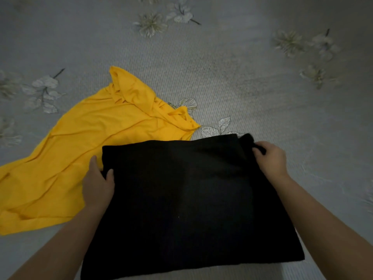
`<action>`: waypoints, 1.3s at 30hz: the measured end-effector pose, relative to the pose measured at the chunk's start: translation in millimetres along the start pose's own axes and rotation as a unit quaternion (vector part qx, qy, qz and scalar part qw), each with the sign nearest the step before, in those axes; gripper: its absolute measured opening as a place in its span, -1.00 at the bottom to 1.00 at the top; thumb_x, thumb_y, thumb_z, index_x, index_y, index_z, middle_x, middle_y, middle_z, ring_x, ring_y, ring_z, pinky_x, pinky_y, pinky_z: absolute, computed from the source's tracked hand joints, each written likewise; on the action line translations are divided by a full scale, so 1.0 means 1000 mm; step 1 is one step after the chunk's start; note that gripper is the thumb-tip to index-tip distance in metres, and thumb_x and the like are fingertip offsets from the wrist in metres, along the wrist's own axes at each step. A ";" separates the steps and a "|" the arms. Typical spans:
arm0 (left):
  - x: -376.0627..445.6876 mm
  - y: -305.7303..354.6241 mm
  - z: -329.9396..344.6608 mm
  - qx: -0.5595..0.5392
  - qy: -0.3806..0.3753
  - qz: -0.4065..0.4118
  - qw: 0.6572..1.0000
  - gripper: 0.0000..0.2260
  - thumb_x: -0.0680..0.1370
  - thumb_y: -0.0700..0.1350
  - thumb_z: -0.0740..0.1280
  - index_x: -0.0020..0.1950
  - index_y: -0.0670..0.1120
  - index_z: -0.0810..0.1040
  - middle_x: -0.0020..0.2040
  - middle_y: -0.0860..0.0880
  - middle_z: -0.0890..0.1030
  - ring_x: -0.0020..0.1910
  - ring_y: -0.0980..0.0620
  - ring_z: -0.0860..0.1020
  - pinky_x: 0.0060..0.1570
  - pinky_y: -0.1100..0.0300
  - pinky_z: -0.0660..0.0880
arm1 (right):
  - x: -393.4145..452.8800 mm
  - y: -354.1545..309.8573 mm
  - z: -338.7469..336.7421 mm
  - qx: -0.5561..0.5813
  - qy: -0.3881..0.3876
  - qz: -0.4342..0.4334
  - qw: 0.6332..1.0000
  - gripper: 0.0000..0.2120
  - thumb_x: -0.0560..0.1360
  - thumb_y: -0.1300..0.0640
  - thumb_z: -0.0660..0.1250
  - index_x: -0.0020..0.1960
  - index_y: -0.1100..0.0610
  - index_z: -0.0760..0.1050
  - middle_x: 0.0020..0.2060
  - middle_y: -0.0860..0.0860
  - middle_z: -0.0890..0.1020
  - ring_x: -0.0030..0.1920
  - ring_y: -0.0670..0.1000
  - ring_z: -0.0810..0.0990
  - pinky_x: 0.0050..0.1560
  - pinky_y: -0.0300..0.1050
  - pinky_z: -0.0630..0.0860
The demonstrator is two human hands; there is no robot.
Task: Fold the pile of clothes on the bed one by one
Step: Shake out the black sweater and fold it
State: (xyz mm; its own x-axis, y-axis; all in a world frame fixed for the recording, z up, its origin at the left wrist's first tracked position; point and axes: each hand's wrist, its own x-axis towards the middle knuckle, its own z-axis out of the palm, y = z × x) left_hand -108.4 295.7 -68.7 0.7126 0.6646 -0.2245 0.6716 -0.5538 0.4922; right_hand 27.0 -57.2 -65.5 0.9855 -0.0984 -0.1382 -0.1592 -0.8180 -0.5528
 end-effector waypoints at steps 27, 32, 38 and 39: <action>-0.121 -0.067 0.009 0.151 -0.074 -0.048 0.985 -0.42 0.57 0.03 0.18 0.51 -0.05 0.00 0.16 -0.40 0.40 -0.04 -0.33 0.44 -0.12 -0.10 0.37 | -0.152 0.083 -0.006 -0.136 -0.069 0.176 0.972 -0.28 0.50 -0.16 0.18 0.48 0.15 -0.01 0.10 0.30 0.55 -0.01 0.31 0.56 -0.16 0.02 0.40; -0.156 -0.054 0.013 0.174 -0.119 -0.065 0.975 -0.41 0.56 0.10 0.15 0.51 -0.01 -0.01 0.33 -0.32 0.26 0.20 -0.30 0.35 0.12 -0.16 0.34 | -0.104 0.112 -0.050 -0.216 -0.047 0.148 0.964 -0.25 0.47 -0.17 0.23 0.47 0.18 0.01 0.09 0.34 0.53 0.03 0.35 0.53 -0.06 0.15 0.43; -0.165 0.022 0.044 0.237 -0.115 0.078 0.962 -0.45 0.57 0.09 0.14 0.50 0.03 0.02 0.48 -0.18 0.08 0.43 -0.18 0.09 0.31 -0.10 0.19 | -0.087 0.124 -0.051 -0.197 -0.043 0.180 0.963 -0.18 0.46 -0.27 0.16 0.49 0.17 -0.05 0.29 0.32 0.36 0.27 0.31 0.34 0.22 0.22 0.25; -0.161 0.039 0.053 0.251 -0.117 0.113 0.954 -0.46 0.57 0.09 0.13 0.50 0.06 0.02 0.49 -0.15 0.08 0.43 -0.16 0.08 0.32 -0.09 0.20 | -0.087 0.122 -0.050 -0.162 -0.031 0.197 0.966 -0.17 0.45 -0.27 0.18 0.49 0.17 -0.05 0.30 0.31 0.35 0.28 0.30 0.33 0.23 0.23 0.24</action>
State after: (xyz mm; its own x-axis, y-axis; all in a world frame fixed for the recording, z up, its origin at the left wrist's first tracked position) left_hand -185.8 140.8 -57.6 0.8377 0.4019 -0.3698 0.4657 -0.8793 0.0993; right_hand -75.8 -176.7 -80.3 0.8454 -0.4123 -0.3396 -0.4845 -0.8595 -0.1626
